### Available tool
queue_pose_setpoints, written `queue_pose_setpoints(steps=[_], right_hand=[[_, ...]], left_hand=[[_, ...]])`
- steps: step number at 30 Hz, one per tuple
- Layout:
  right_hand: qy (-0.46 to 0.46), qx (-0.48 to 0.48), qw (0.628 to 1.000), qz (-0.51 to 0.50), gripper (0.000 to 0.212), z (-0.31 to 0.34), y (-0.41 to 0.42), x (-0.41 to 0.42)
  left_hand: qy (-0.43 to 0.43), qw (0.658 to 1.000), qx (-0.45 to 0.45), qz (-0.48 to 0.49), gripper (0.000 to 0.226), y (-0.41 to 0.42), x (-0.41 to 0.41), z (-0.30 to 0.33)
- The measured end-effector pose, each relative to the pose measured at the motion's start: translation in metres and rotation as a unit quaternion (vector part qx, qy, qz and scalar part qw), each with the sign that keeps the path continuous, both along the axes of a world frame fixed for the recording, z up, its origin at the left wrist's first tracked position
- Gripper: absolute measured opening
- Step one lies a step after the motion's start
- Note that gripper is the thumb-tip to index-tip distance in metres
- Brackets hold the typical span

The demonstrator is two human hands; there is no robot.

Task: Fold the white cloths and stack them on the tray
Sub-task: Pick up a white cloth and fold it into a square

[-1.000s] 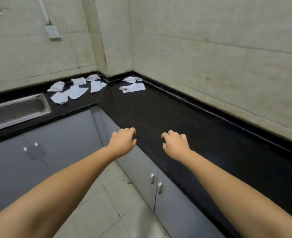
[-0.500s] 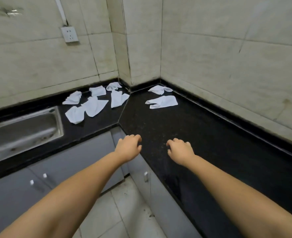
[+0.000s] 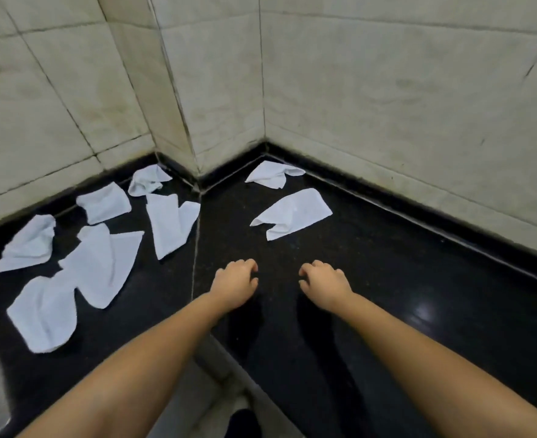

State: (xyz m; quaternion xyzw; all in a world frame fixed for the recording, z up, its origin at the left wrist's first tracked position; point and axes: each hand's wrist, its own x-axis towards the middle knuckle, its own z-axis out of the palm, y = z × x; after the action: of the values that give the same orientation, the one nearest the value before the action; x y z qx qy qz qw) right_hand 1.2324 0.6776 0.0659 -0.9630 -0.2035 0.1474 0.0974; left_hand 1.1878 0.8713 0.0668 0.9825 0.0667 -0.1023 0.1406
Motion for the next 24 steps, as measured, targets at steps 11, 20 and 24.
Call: queue_pose_setpoints(steps=[11, 20, 24], right_hand=[[0.011, 0.088, 0.964, -0.250, 0.047, -0.041, 0.097, 0.134], [-0.017, 0.232, 0.888, -0.396, 0.018, -0.042, 0.090, 0.142], [-0.052, 0.322, 0.853, -0.406, 0.018, -0.003, 0.072, 0.138]], left_hand=[[-0.026, 0.994, -0.006, -0.105, 0.051, 0.066, 0.176, -0.050], [-0.096, 0.974, -0.196, -0.056, 0.019, 0.072, 0.198, -0.048], [-0.129, 0.954, -0.267, -0.043, 0.018, 0.073, 0.197, -0.013]])
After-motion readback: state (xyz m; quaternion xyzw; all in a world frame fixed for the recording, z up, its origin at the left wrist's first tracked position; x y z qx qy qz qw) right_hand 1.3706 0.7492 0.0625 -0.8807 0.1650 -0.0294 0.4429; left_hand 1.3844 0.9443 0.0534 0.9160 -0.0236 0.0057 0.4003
